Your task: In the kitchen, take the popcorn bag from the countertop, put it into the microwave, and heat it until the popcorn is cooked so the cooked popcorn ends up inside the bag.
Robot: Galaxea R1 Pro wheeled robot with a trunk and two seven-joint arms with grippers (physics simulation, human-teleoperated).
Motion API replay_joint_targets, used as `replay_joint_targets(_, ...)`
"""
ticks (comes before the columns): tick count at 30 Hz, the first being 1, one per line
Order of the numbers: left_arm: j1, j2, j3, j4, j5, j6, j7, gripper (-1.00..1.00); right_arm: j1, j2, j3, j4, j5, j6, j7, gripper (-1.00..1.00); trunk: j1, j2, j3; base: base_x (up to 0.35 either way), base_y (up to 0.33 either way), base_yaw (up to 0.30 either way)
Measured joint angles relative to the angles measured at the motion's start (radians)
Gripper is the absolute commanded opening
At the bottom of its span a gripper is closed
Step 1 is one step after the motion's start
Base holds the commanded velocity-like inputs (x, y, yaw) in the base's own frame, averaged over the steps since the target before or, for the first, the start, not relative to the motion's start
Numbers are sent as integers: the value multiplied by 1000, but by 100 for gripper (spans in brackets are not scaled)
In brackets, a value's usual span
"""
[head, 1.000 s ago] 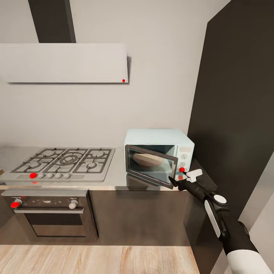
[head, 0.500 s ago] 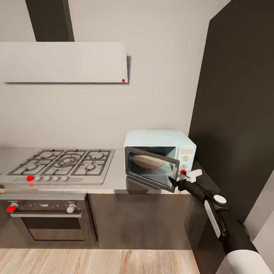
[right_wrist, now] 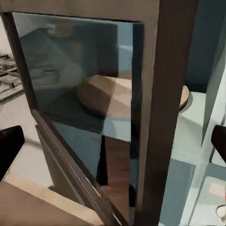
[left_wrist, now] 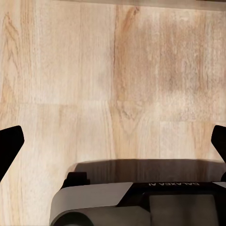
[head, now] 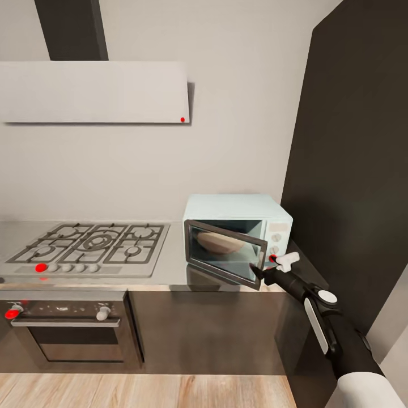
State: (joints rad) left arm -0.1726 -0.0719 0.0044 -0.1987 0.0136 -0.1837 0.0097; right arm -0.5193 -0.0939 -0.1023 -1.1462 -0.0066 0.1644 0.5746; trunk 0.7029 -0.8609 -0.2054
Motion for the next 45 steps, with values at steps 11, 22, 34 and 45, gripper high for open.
replay_joint_targets(11, 0, 0, 0, 0, 0, 0, 0, 100, 0, -1, -10, 1, 10, -1, 104, 100, 0, 0, 0, 0, 0, 0)
replay_joint_targets(22, 0, 0, 0, 0, 0, 0, 0, 100, 0, -1, -10, 0, 13, -1, 106, 100, 0, 0, 0, 0, 0, 0)
replay_joint_targets(34, 0, 0, 0, 0, 0, 0, 0, 100, 0, 0, 1, -2, 1, 1, 109, 100, 0, 0, 0, 0, -104, 0)
replay_joint_targets(45, 0, 0, 0, 0, 0, 0, 0, 100, 0, 0, 1, -2, 0, 1, 109, 100, 0, 0, 0, 0, -60, 0)
